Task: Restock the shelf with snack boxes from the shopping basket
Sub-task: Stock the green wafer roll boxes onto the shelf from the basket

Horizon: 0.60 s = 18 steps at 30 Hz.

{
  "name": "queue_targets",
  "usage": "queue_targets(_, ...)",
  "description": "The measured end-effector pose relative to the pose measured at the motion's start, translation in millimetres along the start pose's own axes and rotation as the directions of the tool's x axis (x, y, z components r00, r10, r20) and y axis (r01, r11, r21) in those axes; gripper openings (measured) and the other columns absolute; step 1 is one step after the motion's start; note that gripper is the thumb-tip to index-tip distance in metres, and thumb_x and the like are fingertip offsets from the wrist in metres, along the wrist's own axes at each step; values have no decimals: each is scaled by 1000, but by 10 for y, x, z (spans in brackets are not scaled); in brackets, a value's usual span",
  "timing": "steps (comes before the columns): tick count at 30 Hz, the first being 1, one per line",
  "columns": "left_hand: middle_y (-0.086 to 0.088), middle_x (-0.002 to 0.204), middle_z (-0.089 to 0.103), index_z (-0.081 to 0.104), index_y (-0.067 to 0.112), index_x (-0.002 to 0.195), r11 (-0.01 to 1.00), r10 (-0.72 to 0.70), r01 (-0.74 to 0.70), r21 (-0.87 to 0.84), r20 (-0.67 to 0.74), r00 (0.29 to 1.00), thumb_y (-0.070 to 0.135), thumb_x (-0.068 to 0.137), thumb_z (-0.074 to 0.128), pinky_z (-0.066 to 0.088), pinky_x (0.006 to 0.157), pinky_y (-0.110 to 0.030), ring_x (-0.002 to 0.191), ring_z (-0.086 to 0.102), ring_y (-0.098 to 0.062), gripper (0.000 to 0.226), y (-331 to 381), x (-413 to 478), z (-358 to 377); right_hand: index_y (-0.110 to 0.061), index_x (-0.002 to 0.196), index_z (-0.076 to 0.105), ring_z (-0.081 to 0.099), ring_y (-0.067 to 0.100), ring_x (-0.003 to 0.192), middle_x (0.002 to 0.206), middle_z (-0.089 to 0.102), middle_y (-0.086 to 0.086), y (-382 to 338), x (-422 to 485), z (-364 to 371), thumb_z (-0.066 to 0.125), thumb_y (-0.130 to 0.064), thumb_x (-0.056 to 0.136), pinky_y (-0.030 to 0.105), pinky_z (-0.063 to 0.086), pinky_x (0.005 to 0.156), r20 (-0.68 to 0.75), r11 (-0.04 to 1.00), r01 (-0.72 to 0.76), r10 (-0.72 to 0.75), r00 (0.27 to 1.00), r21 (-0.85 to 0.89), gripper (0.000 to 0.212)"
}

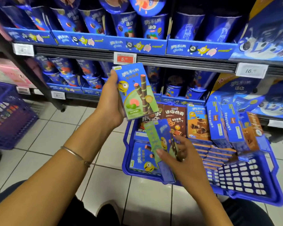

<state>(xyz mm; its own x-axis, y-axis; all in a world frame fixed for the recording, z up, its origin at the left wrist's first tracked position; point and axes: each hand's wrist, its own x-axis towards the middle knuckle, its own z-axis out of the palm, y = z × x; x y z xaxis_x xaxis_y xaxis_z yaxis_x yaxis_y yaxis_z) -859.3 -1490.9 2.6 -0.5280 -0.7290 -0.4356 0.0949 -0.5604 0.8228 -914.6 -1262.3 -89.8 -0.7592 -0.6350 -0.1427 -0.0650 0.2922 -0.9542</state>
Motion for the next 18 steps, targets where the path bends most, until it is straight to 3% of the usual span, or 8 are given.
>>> queue_targets(3,2,100,83,79,30,91,976,143,-128,179,-74,987,70,104,37,64,84,-43,91,81,-22,60,-17,-55,20,-45,108,56,64,-11,89,99,67,-33,-183,100,-27,78,-65,62,10,51,67,-129,990,33,-14,991,140,55)
queue_targets(5,-2,99,83,80,28,83,946,173,-152,286,-49,984,67,105,38,61,94,-51,97,79,-29,62,-125,-109,75,-44,107,56,62,-13,91,101,67,-30,-368,191,14,80,-69,65,8,49,72,-198,982,95,-62,978,160,55)
queue_targets(8,-11,111,80,79,18,105,929,164,-169,330,45,985,65,105,41,57,102,-58,106,77,-33,60,-302,-231,134,-44,122,50,60,3,113,123,62,-15,-604,353,170,77,-74,57,27,51,93,-200,987,122,-101,975,100,77)
queue_targets(9,-13,117,78,75,13,117,930,168,-185,317,81,982,65,104,44,56,103,-58,109,76,-32,62,-351,-264,143,-41,131,47,57,2,116,129,56,-11,-680,387,225,77,-75,55,26,48,95,-189,992,114,-101,977,56,89)
queue_targets(10,-14,122,76,70,8,126,936,169,-197,293,120,978,65,103,49,56,104,-56,112,75,-32,65,-384,-295,149,-38,138,43,52,-5,113,132,50,-10,-749,405,272,76,-75,55,21,44,92,-180,994,103,-97,979,22,97)
queue_targets(12,-13,123,76,66,8,130,943,173,-213,254,171,970,66,94,61,58,100,-50,111,75,-30,68,-424,-334,139,-33,141,45,47,-14,110,130,45,-8,-826,412,327,78,-66,65,14,43,89,-155,993,121,-118,981,9,89)
queue_targets(15,-6,116,80,68,13,124,937,223,-258,237,165,961,43,97,72,61,92,-41,104,78,-23,40,-429,-330,94,-33,139,52,52,-5,117,128,50,-11,-824,365,318,75,-49,84,25,48,102,-104,988,151,-147,984,32,62)
queue_targets(18,-4,110,81,71,13,123,935,225,-261,240,170,959,35,102,67,63,85,-39,99,79,-23,30,-407,-323,49,-37,145,47,55,-3,121,134,52,-13,-782,343,277,73,-40,90,29,50,102,-43,984,141,-137,990,106,60)
